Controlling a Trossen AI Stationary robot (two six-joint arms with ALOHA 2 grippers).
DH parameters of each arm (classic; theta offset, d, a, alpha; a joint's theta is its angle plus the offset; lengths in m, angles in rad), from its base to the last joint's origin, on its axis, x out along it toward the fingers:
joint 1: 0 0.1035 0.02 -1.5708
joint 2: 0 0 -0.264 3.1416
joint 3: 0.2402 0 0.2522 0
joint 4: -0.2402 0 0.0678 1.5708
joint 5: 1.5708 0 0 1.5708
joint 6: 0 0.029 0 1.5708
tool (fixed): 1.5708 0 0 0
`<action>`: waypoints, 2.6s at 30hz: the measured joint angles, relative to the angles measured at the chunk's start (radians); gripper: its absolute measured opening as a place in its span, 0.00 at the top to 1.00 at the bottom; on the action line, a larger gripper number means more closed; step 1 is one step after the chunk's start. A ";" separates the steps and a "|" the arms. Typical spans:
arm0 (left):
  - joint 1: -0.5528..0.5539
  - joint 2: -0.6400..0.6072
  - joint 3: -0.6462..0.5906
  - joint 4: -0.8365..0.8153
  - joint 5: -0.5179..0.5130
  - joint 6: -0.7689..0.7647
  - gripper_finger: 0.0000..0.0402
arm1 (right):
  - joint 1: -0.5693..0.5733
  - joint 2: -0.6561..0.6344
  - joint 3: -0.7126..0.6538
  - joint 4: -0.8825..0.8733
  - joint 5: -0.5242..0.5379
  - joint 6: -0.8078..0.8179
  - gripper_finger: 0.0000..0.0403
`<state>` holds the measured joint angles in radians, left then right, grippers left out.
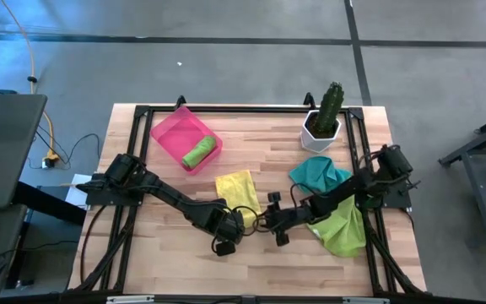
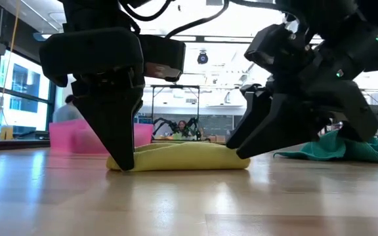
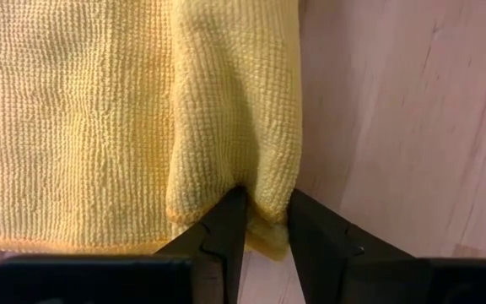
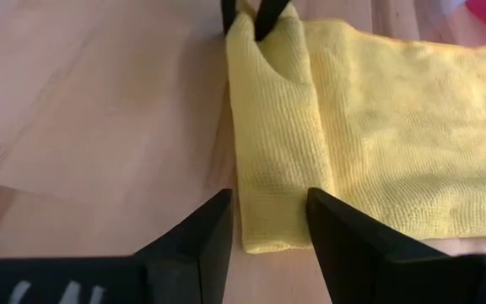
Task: Roll microfiber towels into tight, uniform cylinder then place into a basket
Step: Roll the yellow microfiber cloth
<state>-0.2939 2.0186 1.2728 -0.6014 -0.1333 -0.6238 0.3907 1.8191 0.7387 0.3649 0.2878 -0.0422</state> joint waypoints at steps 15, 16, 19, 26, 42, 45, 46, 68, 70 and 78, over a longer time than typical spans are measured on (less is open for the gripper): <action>0.000 0.000 0.000 0.000 0.000 -0.002 0.80 | -0.007 0.062 0.001 0.029 -0.006 -0.018 0.58; 0.000 0.000 0.000 0.000 0.000 -0.002 0.80 | -0.007 0.063 0.001 0.030 -0.003 -0.019 0.57; 0.000 0.000 0.000 0.001 0.000 -0.003 0.80 | -0.017 0.063 0.001 0.041 -0.012 -0.022 0.55; -0.002 -0.002 0.000 0.001 0.016 -0.013 0.80 | -0.062 0.064 0.002 0.025 -0.082 0.067 0.62; -0.018 -0.055 -0.004 -0.007 0.008 -0.021 0.80 | -0.090 0.065 0.001 0.009 -0.194 0.228 0.98; -0.032 -0.055 -0.003 -0.007 0.004 -0.019 0.80 | -0.115 0.065 0.002 0.013 -0.323 0.328 0.99; -0.039 -0.056 -0.003 -0.008 0.001 -0.015 0.80 | -0.127 0.065 0.002 0.015 -0.364 0.366 0.99; -0.187 -0.061 0.129 -0.056 -0.362 0.210 0.80 | -0.317 0.073 0.154 -0.273 -0.771 0.863 0.99; -0.186 -0.061 0.129 -0.064 -0.365 0.179 0.80 | -0.313 0.071 0.183 -0.345 -0.746 0.821 0.99; -0.208 -0.061 0.129 -0.254 -0.346 0.054 0.80 | -0.288 0.071 0.230 -0.381 -0.703 0.695 0.99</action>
<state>-0.5022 1.9575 1.4021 -0.8551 -0.4794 -0.5698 0.1025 1.8900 0.9684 -0.0157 -0.4156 0.6530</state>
